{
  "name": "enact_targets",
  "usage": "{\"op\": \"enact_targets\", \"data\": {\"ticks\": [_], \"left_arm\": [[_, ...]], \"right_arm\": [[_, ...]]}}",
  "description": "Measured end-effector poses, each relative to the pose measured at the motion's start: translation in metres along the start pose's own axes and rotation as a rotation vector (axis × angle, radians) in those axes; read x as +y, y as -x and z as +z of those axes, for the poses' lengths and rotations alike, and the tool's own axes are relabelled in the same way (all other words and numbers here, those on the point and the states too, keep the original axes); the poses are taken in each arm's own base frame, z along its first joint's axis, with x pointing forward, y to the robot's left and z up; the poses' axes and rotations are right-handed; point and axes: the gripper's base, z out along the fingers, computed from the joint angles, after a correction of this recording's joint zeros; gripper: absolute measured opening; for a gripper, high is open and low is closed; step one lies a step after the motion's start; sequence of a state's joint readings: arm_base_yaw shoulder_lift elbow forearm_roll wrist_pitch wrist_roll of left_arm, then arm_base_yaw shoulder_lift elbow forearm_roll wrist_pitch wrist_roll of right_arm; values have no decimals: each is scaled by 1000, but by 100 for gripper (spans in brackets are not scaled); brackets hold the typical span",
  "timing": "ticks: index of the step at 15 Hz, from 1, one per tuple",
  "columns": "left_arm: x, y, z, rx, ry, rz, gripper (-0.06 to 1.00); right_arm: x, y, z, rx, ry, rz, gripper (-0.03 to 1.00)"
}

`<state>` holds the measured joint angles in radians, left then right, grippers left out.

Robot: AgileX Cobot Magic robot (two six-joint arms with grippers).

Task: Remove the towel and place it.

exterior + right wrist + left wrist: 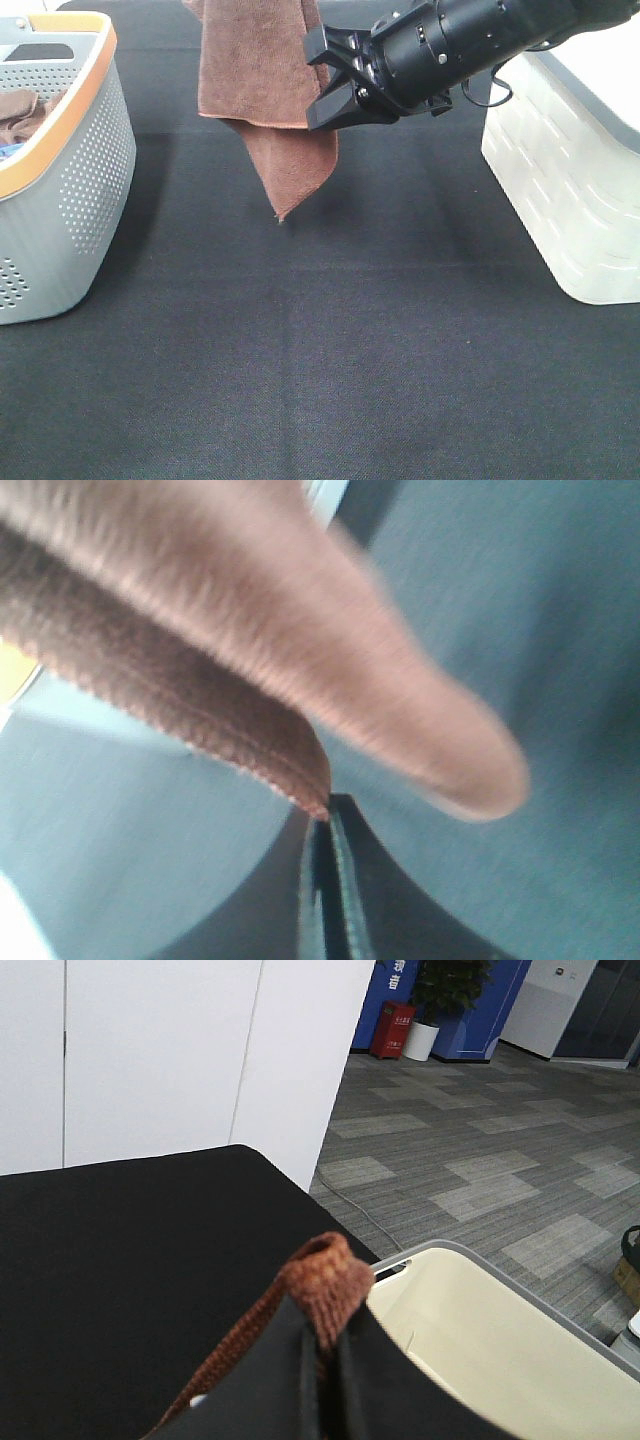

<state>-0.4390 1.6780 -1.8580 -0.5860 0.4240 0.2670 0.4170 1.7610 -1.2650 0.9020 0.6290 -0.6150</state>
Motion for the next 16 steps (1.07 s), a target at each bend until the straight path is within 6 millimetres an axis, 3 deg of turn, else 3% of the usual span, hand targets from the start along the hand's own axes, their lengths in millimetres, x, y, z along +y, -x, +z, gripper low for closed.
{"op": "enact_targets", "data": {"ticks": [2,9,12,16], "left_arm": [[0,0,0,1,3,6,0],[7,-2,1,23,65,149,0],[17,-22,18,115,93,184,0],[32,-38,32,180,168,242,0]], "right_arm": [[3,0,-5,7,2,-20,0],[20,-11,-55,115,-137,-88,0],[28,-11,-72,83,-159,-112,0],[21,8,-83,7,-319,-139,0]]}}
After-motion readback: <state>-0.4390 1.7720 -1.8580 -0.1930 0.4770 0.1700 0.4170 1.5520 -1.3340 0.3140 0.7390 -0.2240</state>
